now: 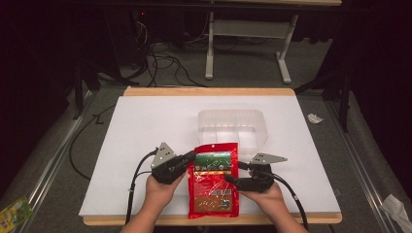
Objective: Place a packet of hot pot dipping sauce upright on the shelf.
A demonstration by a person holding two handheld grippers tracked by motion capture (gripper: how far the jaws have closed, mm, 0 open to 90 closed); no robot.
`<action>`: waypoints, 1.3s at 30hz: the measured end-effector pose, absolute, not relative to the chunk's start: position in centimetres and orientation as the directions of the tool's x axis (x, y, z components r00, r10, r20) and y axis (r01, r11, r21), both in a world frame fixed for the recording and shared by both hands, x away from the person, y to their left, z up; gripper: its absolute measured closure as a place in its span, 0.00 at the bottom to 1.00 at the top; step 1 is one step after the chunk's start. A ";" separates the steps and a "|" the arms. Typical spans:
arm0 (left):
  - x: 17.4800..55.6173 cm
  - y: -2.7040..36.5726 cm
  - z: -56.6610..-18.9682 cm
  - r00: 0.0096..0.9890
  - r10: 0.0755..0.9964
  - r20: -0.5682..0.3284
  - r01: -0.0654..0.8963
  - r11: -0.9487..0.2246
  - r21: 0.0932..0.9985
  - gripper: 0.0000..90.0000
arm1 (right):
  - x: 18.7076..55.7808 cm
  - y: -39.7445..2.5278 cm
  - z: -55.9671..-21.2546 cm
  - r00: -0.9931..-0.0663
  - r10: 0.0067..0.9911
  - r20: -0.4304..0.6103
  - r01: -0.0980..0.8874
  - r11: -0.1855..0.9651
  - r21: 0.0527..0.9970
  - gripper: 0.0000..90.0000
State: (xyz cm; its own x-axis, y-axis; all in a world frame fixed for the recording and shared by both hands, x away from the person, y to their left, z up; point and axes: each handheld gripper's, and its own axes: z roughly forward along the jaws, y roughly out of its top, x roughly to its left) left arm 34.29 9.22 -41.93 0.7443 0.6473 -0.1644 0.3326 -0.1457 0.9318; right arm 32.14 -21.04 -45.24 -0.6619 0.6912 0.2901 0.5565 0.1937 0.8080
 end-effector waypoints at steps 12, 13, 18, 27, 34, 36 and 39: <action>34.6 9.7 -42.6 0.717 0.665 -0.211 0.384 -0.123 0.915 0.90 | 30.8 -20.2 -45.6 -0.716 0.658 0.233 0.489 0.234 0.841 1.00; 34.9 9.9 -42.9 0.707 0.667 -0.234 0.408 -0.114 0.906 0.86 | 30.8 -20.2 -45.6 -0.714 0.659 0.236 0.490 0.230 0.841 1.00; 35.0 10.5 -44.1 0.696 0.661 -0.281 0.477 -0.134 0.868 0.59 | 30.6 -20.1 -45.6 -0.718 0.660 0.222 0.472 0.227 0.852 1.00; 34.6 10.3 -47.4 0.639 0.575 -0.511 0.684 -0.121 0.719 0.45 | 30.2 -20.2 -45.5 -0.717 0.661 0.221 0.464 0.217 0.859 1.00; 34.0 10.2 -46.4 0.686 0.509 -0.521 0.643 -0.087 0.761 0.87 | 30.0 -20.3 -44.8 -0.714 0.661 0.232 0.459 0.190 0.868 1.00; 33.6 10.2 -45.4 0.715 0.506 -0.482 0.596 -0.082 0.798 0.95 | 29.9 -20.5 -44.4 -0.714 0.649 0.262 0.460 0.154 0.874 1.00; 33.0 10.1 -44.0 0.753 0.519 -0.405 0.516 -0.084 0.852 1.00 | 29.5 -20.5 -43.0 -0.721 0.644 0.255 0.426 0.122 0.897 1.00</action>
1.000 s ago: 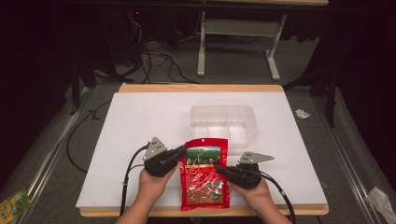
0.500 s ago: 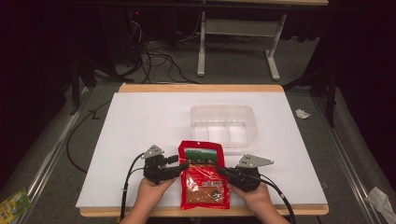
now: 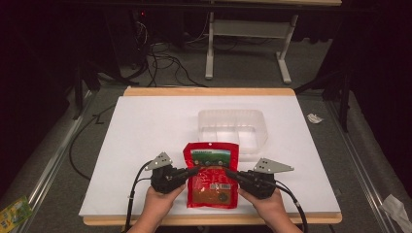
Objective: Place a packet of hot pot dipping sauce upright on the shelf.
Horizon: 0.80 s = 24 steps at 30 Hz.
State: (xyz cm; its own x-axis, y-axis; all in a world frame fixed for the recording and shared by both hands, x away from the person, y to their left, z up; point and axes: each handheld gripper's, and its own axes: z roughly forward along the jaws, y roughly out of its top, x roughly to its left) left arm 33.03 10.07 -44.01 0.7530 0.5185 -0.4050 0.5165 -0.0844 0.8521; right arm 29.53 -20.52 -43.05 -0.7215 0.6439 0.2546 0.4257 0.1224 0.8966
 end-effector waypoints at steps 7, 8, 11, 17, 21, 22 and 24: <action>32.9 9.3 -42.4 0.775 0.555 -0.302 0.400 -0.062 0.914 1.00 | 29.2 -20.5 -41.4 -0.724 0.660 0.200 0.353 0.105 0.930 1.00; 32.9 9.2 -42.3 0.779 0.558 -0.287 0.386 -0.064 0.920 1.00 | 29.3 -20.6 -41.3 -0.720 0.665 0.200 0.351 0.100 0.931 1.00; 33.2 8.5 -42.1 0.787 0.571 -0.235 0.342 -0.085 0.936 1.00 | 29.6 -21.0 -41.2 -0.711 0.679 0.182 0.334 0.099 0.938 1.00; 33.5 7.9 -42.9 0.787 0.578 -0.214 0.331 -0.103 0.938 1.00 | 30.1 -21.5 -41.8 -0.700 0.695 0.164 0.333 0.115 0.936 1.00; 33.4 7.7 -43.2 0.792 0.577 -0.200 0.322 -0.116 0.940 0.99 | 30.1 -21.6 -42.1 -0.698 0.698 0.160 0.340 0.127 0.932 1.00; 33.3 7.7 -43.3 0.793 0.575 -0.200 0.320 -0.114 0.941 1.00 | 30.1 -21.6 -42.2 -0.697 0.699 0.159 0.341 0.128 0.931 1.00; 33.2 7.8 -43.5 0.796 0.571 -0.201 0.317 -0.110 0.942 1.00 | 30.0 -21.7 -42.3 -0.698 0.698 0.161 0.342 0.127 0.931 1.00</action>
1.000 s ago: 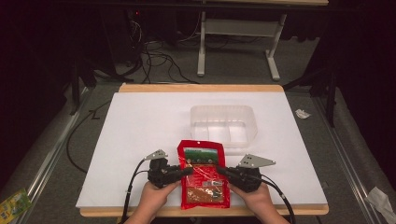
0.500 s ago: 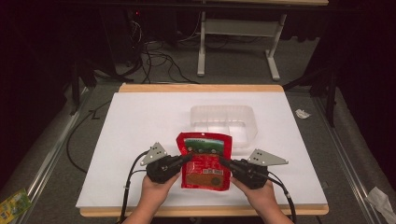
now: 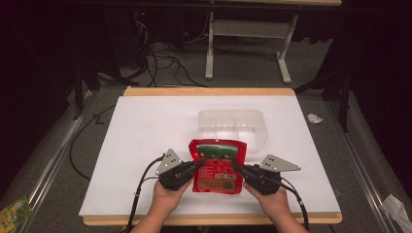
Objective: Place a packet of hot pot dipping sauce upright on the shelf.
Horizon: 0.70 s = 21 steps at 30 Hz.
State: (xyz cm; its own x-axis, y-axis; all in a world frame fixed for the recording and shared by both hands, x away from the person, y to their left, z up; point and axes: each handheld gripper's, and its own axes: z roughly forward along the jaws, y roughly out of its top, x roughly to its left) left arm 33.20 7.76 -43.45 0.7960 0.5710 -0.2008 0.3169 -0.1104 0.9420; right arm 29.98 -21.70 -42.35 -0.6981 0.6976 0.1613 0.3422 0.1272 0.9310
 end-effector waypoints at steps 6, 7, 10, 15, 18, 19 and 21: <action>33.0 7.8 -43.6 0.802 0.567 -0.188 0.306 -0.118 0.945 0.99 | 29.9 -21.8 -42.5 -0.710 0.684 0.169 0.354 0.139 0.925 0.86; 33.0 7.8 -43.6 0.802 0.567 -0.188 0.306 -0.118 0.945 0.99 | 29.9 -21.8 -42.7 -0.715 0.676 0.179 0.367 0.145 0.919 0.82; 32.9 7.8 -43.5 0.801 0.569 -0.183 0.301 -0.121 0.946 0.99 | 30.1 -21.7 -43.1 -0.719 0.669 0.190 0.392 0.164 0.905 0.73; 32.9 7.8 -43.5 0.804 0.567 -0.179 0.297 -0.122 0.947 0.99 | 30.5 -21.4 -44.1 -0.744 0.633 0.216 0.438 0.217 0.872 0.67; 32.8 7.8 -43.5 0.805 0.568 -0.172 0.292 -0.127 0.948 0.99 | 30.8 -21.0 -44.6 -0.754 0.619 0.221 0.452 0.245 0.857 0.68; 32.8 7.8 -43.4 0.806 0.568 -0.167 0.289 -0.131 0.948 0.99 | 30.9 -20.8 -44.7 -0.762 0.611 0.214 0.449 0.261 0.855 0.72; 32.8 7.8 -43.4 0.806 0.568 -0.165 0.288 -0.132 0.949 0.98 | 30.9 -20.7 -44.8 -0.765 0.607 0.216 0.449 0.262 0.854 0.73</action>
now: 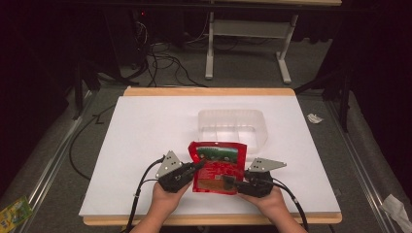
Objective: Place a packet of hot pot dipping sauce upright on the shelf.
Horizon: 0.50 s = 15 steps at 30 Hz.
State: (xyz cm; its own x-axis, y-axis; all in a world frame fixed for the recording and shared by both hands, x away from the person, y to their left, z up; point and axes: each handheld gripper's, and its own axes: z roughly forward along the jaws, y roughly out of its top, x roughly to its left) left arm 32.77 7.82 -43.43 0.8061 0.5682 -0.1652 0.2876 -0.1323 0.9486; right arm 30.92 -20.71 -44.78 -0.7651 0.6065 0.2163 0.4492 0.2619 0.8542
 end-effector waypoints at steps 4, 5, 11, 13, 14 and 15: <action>32.7 7.8 -43.4 0.805 0.572 -0.154 0.284 -0.144 0.948 0.97 | 31.1 -20.8 -44.9 -0.767 0.596 0.237 0.459 0.253 0.852 0.87; 32.7 7.8 -43.4 0.805 0.572 -0.154 0.284 -0.144 0.948 0.97 | 31.2 -20.9 -44.9 -0.772 0.587 0.243 0.459 0.252 0.852 0.90; 32.8 8.0 -43.5 0.797 0.587 -0.144 0.288 -0.159 0.944 0.84 | 30.8 -20.8 -44.8 -0.793 0.567 0.224 0.438 0.275 0.856 0.96; 32.7 8.2 -43.6 0.791 0.599 -0.128 0.291 -0.184 0.939 0.75 | 30.7 -20.8 -44.7 -0.794 0.564 0.226 0.441 0.277 0.854 0.96; 32.7 8.2 -43.6 0.791 0.599 -0.128 0.291 -0.184 0.939 0.71 | 30.7 -20.8 -44.7 -0.794 0.564 0.226 0.441 0.277 0.854 0.96; 32.7 8.4 -43.7 0.791 0.599 -0.123 0.292 -0.192 0.937 0.71 | 30.6 -20.8 -44.7 -0.795 0.561 0.230 0.441 0.275 0.854 0.96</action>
